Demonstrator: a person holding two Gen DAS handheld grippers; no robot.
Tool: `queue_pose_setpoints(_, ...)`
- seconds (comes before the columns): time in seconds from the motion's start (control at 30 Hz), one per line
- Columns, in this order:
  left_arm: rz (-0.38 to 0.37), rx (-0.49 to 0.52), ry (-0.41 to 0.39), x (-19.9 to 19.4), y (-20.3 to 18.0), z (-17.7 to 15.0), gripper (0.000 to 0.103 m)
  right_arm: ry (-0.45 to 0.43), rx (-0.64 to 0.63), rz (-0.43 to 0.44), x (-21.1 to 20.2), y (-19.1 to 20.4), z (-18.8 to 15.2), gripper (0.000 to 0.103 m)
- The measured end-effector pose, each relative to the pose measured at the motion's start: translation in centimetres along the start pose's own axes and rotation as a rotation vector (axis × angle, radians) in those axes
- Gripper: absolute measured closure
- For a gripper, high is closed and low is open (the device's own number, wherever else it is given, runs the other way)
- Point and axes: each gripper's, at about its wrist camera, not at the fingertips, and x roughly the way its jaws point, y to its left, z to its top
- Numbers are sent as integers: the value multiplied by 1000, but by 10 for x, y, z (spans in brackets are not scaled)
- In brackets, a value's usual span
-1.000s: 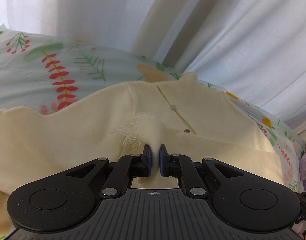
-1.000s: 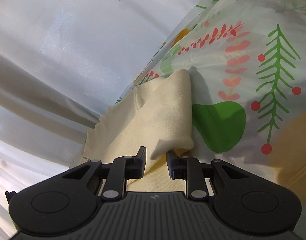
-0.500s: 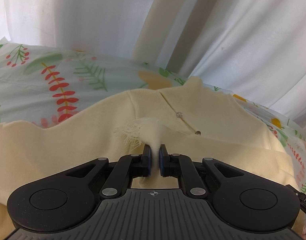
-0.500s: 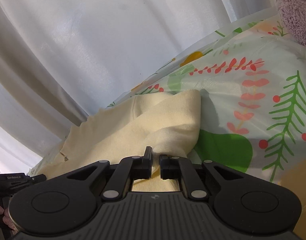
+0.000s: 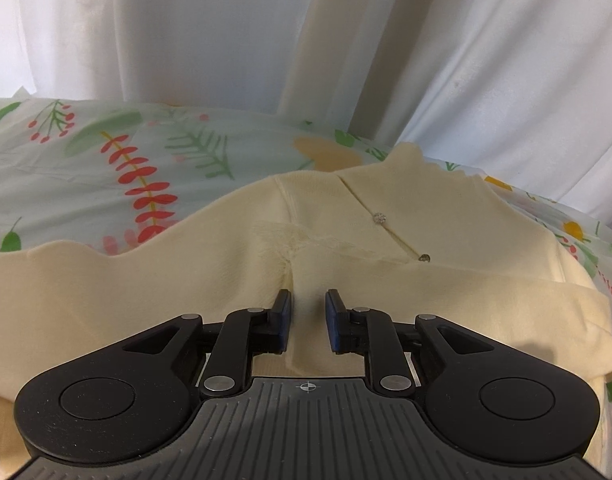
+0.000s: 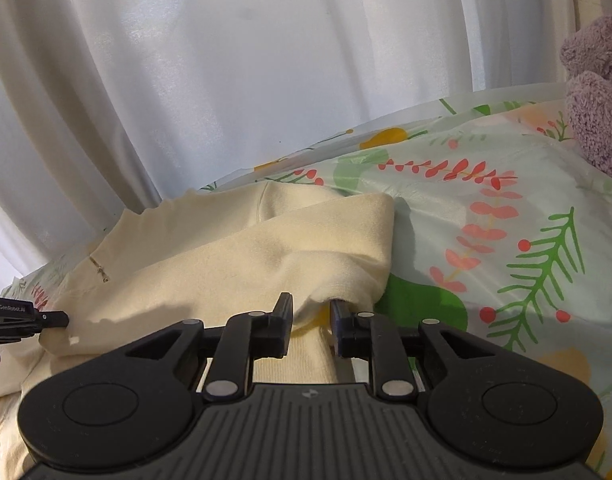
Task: Fold small clothes
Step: 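Open the left tool and lay the sleeve flat across the body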
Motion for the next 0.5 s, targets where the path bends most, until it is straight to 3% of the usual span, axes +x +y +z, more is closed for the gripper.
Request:
queue_pose_setpoints(0.17,-34,-7,-49,-19,-2,-2,80,-32,-74,26,-12,12,7,78)
queue_pose_setpoints(0.23,-54,27,-29,-12,-13,-4,76,-23,-108,26,1,21,9,78)
queue_pose_setpoints(0.37,-56,45,30,9,-26,-14,79,33,-190,41,40,44,7,78)
queue_pose_setpoints(0.43,-35,82,-4,11,-32,-15,78,62,-238,26,57,52,4,79)
queue_pose_setpoints(0.5,-15,113,-16,15,-38,-14,75,32,-330,-15,66,60,0,83)
